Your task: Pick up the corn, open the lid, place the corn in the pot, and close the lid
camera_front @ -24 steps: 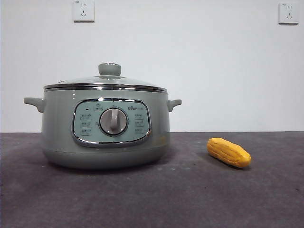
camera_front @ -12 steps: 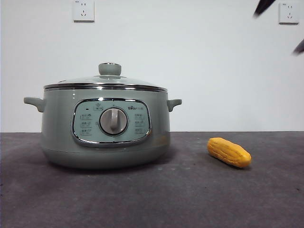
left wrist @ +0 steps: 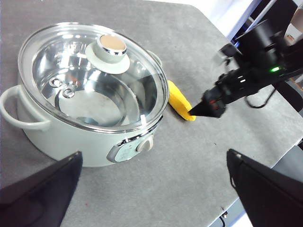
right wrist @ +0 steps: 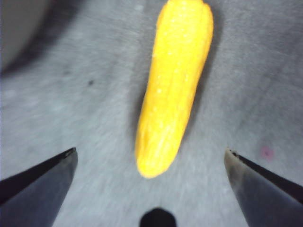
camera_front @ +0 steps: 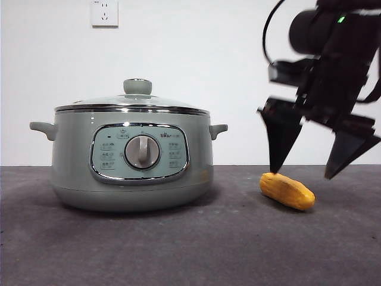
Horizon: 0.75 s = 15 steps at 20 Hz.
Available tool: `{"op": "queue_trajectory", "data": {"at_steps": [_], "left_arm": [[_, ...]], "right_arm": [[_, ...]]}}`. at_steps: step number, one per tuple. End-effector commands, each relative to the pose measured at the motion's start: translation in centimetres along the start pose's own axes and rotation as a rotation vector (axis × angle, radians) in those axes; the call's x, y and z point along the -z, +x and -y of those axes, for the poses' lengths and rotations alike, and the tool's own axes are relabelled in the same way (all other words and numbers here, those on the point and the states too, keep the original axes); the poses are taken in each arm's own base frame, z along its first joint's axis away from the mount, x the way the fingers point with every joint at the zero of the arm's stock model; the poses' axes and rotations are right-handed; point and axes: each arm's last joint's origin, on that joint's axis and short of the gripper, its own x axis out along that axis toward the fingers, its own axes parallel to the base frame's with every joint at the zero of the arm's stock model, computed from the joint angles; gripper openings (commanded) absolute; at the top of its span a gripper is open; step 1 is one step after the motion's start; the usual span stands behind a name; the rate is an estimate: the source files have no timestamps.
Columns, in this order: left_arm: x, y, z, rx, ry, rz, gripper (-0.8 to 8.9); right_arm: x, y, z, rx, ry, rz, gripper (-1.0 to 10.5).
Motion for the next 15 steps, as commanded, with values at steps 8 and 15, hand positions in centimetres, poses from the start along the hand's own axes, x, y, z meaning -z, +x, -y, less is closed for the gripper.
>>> {"op": "queue_trajectory", "data": {"at_steps": [8,15], "left_arm": [[-0.5,0.2,-0.1,0.007,0.017,0.023,6.48],[-0.5,0.2,-0.1,0.007,0.016,0.023,6.47]], "right_arm": [[-0.1,4.1,0.3,0.051,0.046,-0.063,2.3],[-0.1,4.0,0.3,0.049,0.042,-0.058,-0.2]]}}
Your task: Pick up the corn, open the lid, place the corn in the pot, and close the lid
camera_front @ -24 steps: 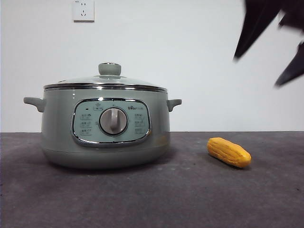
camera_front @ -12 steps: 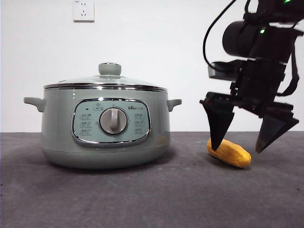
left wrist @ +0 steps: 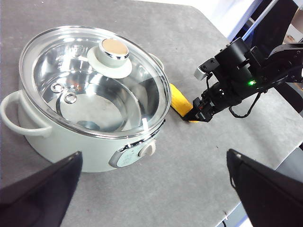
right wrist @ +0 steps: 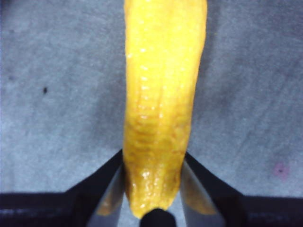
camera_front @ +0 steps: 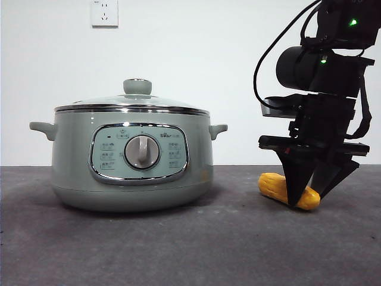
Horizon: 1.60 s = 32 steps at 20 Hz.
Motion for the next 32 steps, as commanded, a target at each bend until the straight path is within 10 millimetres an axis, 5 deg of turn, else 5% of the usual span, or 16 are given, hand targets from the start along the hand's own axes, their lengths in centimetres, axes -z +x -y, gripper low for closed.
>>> {"op": "queue_trajectory", "data": {"at_steps": [1,4,8,14,17,24,32], "left_arm": [[-0.2,0.0,0.0,0.006,0.006,0.009,6.47],[-0.7,0.5,-0.3,0.007,0.016,0.021,6.47],[-2.3,2.2,-1.2,0.019,0.062,0.073,6.47],[-4.9,8.6,-2.1,0.047,0.204,0.094,6.47],[-5.7,12.3,-1.7,-0.037,0.309,0.065,6.47],[-6.9,19.4,-1.5,-0.126,0.428,-0.033,6.47],[-5.9,23.0,-3.1,-0.142,0.412,-0.093,6.47]], "right_arm": [[0.0,0.0,0.0,0.002,0.006,-0.002,-0.1],[0.2,-1.7,-0.1,-0.003,0.004,0.009,-0.1],[0.9,-8.0,-0.4,-0.009,-0.004,0.150,-0.1],[5.5,-18.7,-0.8,-0.059,-0.017,0.413,-0.1],[8.1,-21.9,-1.0,-0.077,-0.022,0.483,-0.1],[11.5,-23.8,-1.1,-0.117,-0.009,0.458,-0.1],[11.6,-23.7,-1.1,-0.116,-0.007,0.436,-0.1]]}}
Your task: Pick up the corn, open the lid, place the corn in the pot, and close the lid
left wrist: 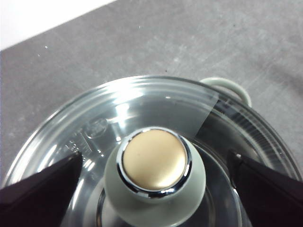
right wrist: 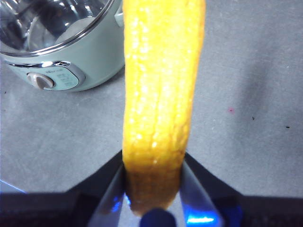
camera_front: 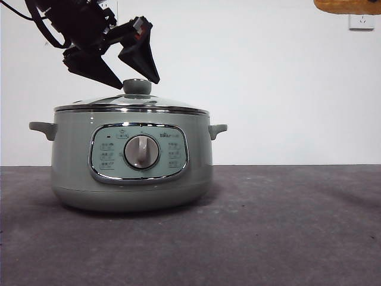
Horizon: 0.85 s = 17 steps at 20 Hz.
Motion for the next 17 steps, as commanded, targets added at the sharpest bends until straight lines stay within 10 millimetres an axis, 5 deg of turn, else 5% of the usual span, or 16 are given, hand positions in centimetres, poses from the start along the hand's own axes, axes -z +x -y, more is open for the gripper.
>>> {"op": "queue_trajectory", "data": {"at_steps": [1,3,5,8,11,15,17], "left_arm": [[0.18,0.74,-0.01,0.001,0.009,-0.006,6.47],[0.24,0.93,-0.04,0.002,0.008,-0.008,5.91],[0.30,1.03,-0.04,0.002,0.007,-0.011,4.25],[0.52,1.22,-0.03,0.012,-0.003,-0.028,3.71],[0.51,1.31,0.20,0.018,0.000,-0.028,1.67],[0.51,1.31,0.20,0.018,-0.027,-0.029,1.06],[0.50,1.31,0.19,0.017,-0.027,-0.028,-0.17]], "right_arm": [[-0.13,-0.05,-0.04,-0.005,0.007,0.014,-0.1],[-0.13,-0.05,-0.04,-0.004,0.007,0.014,-0.1],[-0.13,-0.06,-0.04,-0.005,0.007,0.014,-0.1],[-0.15,-0.05,-0.04,-0.005,0.005,0.016,-0.1],[-0.20,-0.05,-0.04,-0.005,0.005,0.021,-0.1],[-0.22,-0.05,-0.04,-0.005,0.004,0.023,-0.1],[-0.28,-0.05,-0.04,-0.005,0.003,0.029,-0.1]]}}
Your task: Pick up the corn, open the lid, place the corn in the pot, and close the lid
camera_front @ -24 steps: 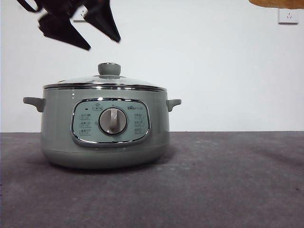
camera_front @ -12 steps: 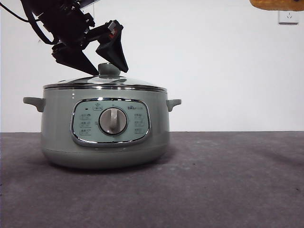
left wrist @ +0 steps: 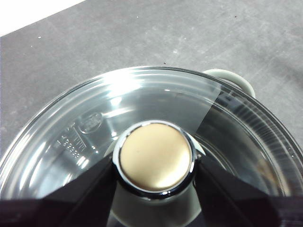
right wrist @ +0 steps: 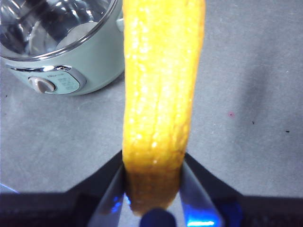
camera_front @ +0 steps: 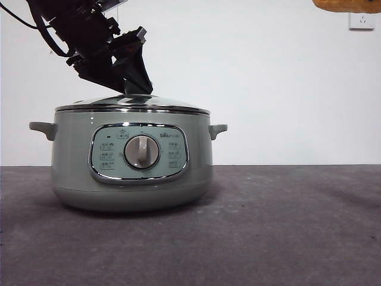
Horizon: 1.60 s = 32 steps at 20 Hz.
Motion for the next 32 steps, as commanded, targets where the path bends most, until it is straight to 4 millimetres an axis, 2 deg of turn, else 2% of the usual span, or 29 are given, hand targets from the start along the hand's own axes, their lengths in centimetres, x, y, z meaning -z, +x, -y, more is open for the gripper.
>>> {"op": "queue_trajectory", "data": {"at_steps": [1,6,10,14,16,20,23,26,29,32], "left_arm": [[0.1,0.4,0.1,0.009,-0.016,-0.006,-0.08],[-0.7,-0.3,-0.1,0.000,-0.023,0.024,-0.08],[-3.1,-2.2,-0.1,0.030,-0.050,0.116,-0.08],[-5.3,-5.1,0.1,0.029,-0.039,0.196,-0.08],[-5.9,-7.4,0.1,0.013,-0.033,0.254,-0.08],[-6.1,-14.1,-0.8,-0.069,-0.084,0.344,-0.08],[-4.9,-19.7,-1.2,-0.161,-0.111,0.372,-0.08],[-3.1,-23.9,-0.6,-0.239,-0.118,0.355,-0.08],[-1.4,-27.0,0.7,-0.278,-0.113,0.337,-0.08],[0.1,-29.2,2.3,-0.283,-0.120,0.335,-0.08]], "right_arm": [[-0.2,0.0,0.0,-0.005,0.004,0.021,-0.1],[-0.2,0.0,0.0,-0.005,0.004,0.022,-0.1],[-0.3,0.0,0.0,-0.006,0.003,0.028,-0.1],[-0.7,0.0,-0.1,-0.008,-0.003,0.070,-0.1],[-1.1,0.0,-0.1,-0.013,-0.008,0.107,-0.1],[-2.5,0.9,-0.3,-0.112,-0.018,0.176,-0.1],[-3.8,2.8,-0.3,-0.174,-0.002,0.179,-0.1],[-5.6,5.3,-0.6,-0.224,0.004,0.154,-0.1],[-8.3,7.7,-2.5,-0.271,-0.043,0.113,-0.1],[-11.4,10.7,-5.4,-0.316,-0.102,0.075,-0.1]]}}
